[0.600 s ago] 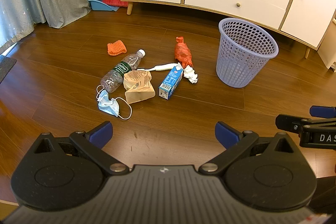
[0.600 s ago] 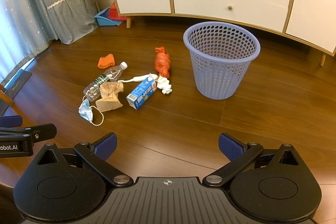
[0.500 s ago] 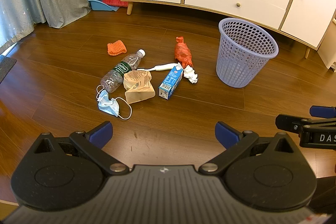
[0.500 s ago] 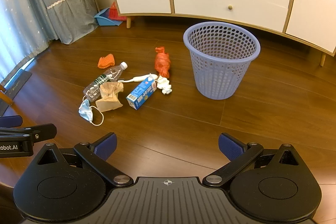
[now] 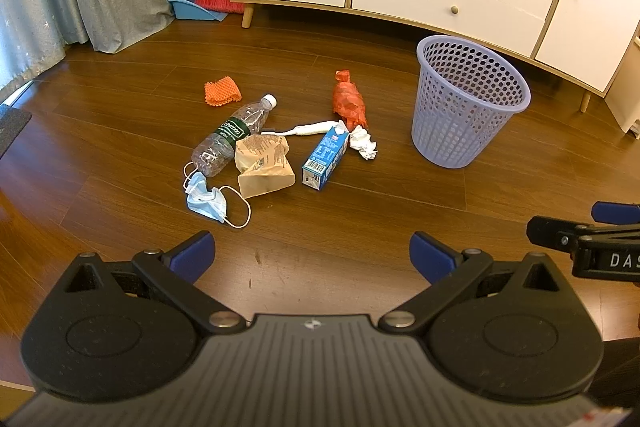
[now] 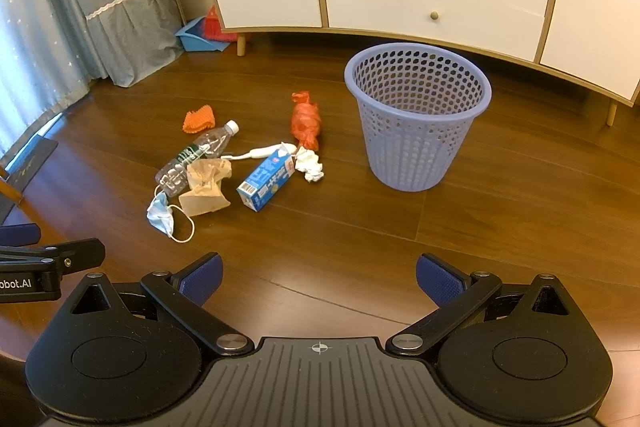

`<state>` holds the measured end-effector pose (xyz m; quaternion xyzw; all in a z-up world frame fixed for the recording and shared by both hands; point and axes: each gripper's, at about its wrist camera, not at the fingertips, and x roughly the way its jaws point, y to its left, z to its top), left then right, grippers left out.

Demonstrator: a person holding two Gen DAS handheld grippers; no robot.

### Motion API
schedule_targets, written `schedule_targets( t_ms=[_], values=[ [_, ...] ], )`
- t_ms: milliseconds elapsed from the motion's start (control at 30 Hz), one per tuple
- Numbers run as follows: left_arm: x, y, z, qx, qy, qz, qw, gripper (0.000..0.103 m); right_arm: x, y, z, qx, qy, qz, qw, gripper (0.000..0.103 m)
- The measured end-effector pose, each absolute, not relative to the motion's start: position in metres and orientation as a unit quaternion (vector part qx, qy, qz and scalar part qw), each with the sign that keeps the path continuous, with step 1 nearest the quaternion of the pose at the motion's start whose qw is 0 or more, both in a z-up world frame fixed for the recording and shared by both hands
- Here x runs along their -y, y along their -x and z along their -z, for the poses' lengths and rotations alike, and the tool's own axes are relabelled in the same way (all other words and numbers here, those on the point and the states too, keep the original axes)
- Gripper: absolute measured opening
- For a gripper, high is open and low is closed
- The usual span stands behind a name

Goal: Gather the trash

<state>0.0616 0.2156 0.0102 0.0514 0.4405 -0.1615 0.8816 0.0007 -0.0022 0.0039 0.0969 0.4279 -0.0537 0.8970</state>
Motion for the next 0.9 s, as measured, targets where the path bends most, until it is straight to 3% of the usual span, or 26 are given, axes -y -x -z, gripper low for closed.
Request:
schedule_targets(
  t_ms=[900],
  values=[
    [-0.207, -0.084, -0.039, -0.438, -0.025, 0.186, 0.879, 0.102, 0.013, -0.016, -0.022, -0.418, -0.111, 0.058, 0.9, 0.091]
  ],
)
